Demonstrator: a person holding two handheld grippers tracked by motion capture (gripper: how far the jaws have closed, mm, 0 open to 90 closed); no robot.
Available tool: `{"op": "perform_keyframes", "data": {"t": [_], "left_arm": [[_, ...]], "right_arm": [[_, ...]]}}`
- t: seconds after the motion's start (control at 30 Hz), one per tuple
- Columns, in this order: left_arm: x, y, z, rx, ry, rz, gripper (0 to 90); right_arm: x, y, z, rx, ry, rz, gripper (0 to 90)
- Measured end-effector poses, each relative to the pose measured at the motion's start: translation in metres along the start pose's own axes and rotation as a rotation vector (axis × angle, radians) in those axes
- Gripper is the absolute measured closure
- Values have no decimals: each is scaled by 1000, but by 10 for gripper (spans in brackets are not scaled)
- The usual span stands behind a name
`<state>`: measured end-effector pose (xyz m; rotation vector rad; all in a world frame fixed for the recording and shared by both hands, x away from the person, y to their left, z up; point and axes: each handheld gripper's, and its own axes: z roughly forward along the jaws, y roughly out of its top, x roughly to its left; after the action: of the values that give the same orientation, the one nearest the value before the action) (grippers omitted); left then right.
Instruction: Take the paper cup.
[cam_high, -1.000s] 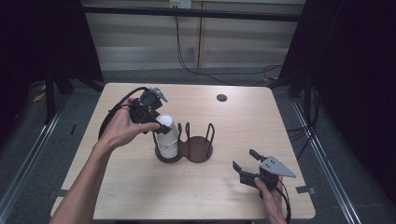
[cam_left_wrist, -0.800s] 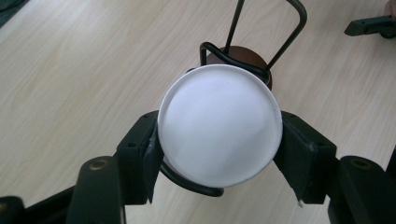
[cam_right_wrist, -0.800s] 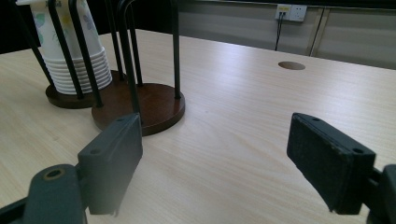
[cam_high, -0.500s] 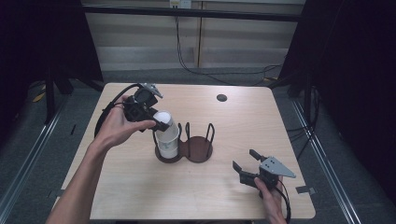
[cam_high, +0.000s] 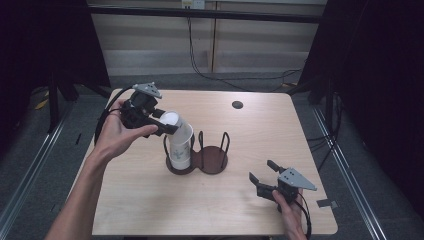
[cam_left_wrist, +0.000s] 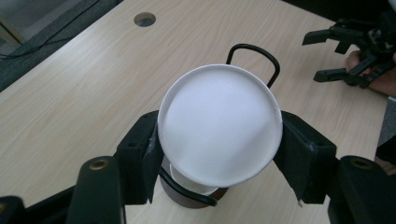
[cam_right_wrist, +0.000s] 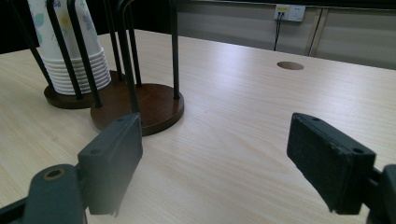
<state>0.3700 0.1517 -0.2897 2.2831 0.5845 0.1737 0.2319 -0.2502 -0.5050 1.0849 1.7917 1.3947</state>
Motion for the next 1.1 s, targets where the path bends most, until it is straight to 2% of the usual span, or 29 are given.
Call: {"op": "perform_keyframes", "data": {"t": [0.07,0.2,0.4,0.47,0.53,0.8,0.83,1.1], "left_arm": [[-1,-2,-3,-34,0,0,369],[-4,-5,-4,-62,2,15,368],[-6,-11,-4,-108,-11,2,368],[-8,-15,-6,-129,-29,3,368],[-8,-17,-7,-160,-53,26,367],[-10,-27,-7,-196,-80,40,366],[-11,-29,-6,-206,-97,42,366],[-18,-38,-9,-257,-107,39,368]], "right_arm": [[0,0,0,0,1,0,177],[0,0,0,1,1,0,177],[0,0,0,0,2,0,177],[0,0,0,0,1,-2,177],[0,0,0,-1,0,-3,177],[1,0,0,5,5,-7,177],[0,0,0,4,4,-8,177],[0,0,0,2,4,-1,177]]}}
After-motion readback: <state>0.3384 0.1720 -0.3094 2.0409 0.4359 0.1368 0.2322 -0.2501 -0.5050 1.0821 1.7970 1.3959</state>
